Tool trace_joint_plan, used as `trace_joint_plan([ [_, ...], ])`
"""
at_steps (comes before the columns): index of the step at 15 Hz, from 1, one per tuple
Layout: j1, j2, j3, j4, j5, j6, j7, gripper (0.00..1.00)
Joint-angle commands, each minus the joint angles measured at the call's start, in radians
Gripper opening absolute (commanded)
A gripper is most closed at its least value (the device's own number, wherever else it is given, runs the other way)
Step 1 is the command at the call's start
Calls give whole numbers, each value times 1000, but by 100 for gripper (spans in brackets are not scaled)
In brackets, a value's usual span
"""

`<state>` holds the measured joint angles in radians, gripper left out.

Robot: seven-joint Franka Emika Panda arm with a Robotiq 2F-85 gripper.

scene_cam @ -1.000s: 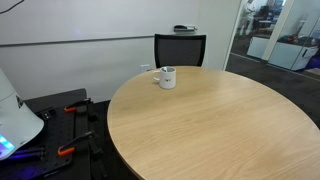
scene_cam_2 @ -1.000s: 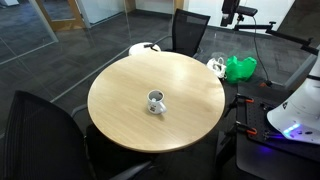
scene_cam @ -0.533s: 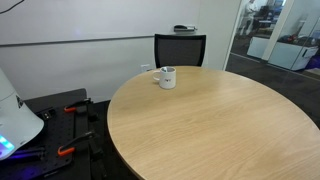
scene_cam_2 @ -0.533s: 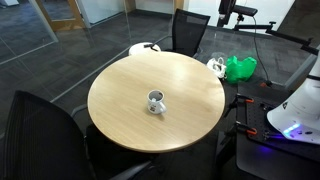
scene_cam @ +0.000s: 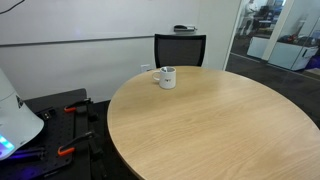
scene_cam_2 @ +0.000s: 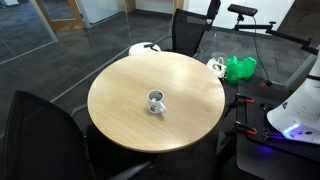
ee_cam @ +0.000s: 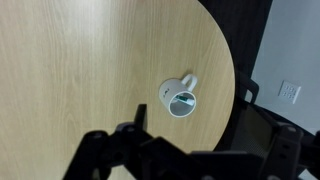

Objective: Pick the marker from the cup and put it on the table

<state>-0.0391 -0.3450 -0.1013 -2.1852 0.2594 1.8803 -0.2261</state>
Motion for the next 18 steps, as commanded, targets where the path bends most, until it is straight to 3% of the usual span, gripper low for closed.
trace_joint_plan([
  [1, 28, 70, -42, 26, 77, 42, -157, 100],
  [7, 50, 163, -84, 62, 294, -10, -551, 100],
  [12, 24, 246, -84, 117, 441, -149, -823, 100],
  [13, 16, 263, -74, 127, 440, -167, -805, 100],
  [14, 8, 219, -57, 77, 416, -109, -776, 100],
  [18, 2, 255, -54, 104, 424, -136, -791, 100],
])
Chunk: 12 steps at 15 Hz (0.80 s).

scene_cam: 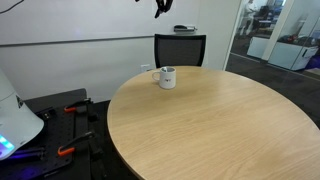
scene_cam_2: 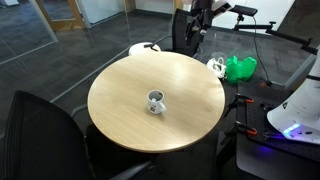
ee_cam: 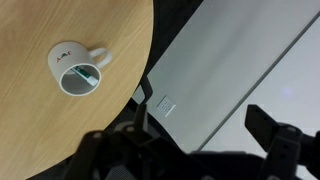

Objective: Pick the marker from the cup and put it on the table

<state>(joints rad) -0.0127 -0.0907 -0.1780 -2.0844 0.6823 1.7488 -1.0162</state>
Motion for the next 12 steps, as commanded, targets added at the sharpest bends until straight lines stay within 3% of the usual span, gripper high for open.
trace_joint_plan([
  [1, -25, 2, 23, 5, 1, -5, -1, 100],
  [3, -25, 10, 22, 7, 22, -10, -37, 100],
  [12, -35, 145, 43, 23, 291, -39, -617, 100],
])
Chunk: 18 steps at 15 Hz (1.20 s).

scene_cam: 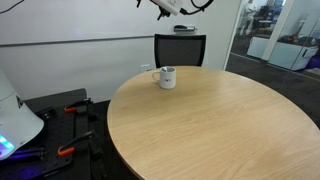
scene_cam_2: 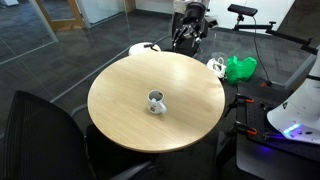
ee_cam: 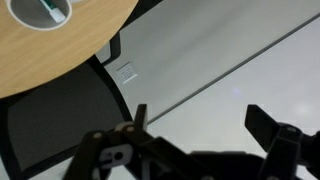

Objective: Pick the marker from the cup and put it on the table

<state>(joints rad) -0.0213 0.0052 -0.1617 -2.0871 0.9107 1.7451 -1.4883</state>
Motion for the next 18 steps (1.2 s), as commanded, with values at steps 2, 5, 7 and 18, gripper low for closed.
trace_joint_plan([
  [2, -26, 79, 41, 28, 76, -8, -229, 100],
  [5, -25, 116, 61, 31, 70, 42, -314, 100],
  [7, -22, 133, 71, 28, 69, 103, -361, 100],
  [18, -27, 185, 104, 38, 56, 196, -390, 100],
])
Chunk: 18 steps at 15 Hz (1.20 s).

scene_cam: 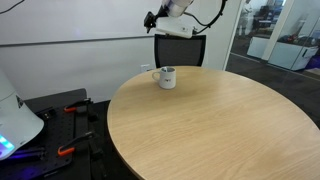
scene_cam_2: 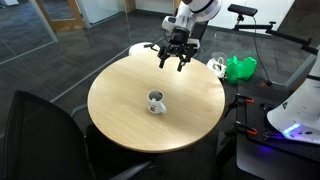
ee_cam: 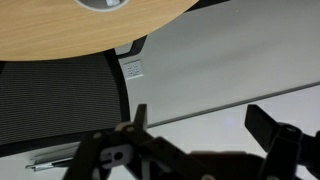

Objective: Pick the marker from the cup and put it on the table

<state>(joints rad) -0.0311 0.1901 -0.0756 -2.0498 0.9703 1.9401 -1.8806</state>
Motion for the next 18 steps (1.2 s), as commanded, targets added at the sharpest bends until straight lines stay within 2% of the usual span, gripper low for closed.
trace_joint_plan([
  [1, -23, 7, 18, 9, 8, -9, -21, 100],
  [9, -8, 108, 44, 45, -25, 108, -234, 100],
  [14, 16, 166, 77, 45, -80, 297, -225, 100],
  [18, 11, 191, 109, 51, -139, 366, -228, 100],
])
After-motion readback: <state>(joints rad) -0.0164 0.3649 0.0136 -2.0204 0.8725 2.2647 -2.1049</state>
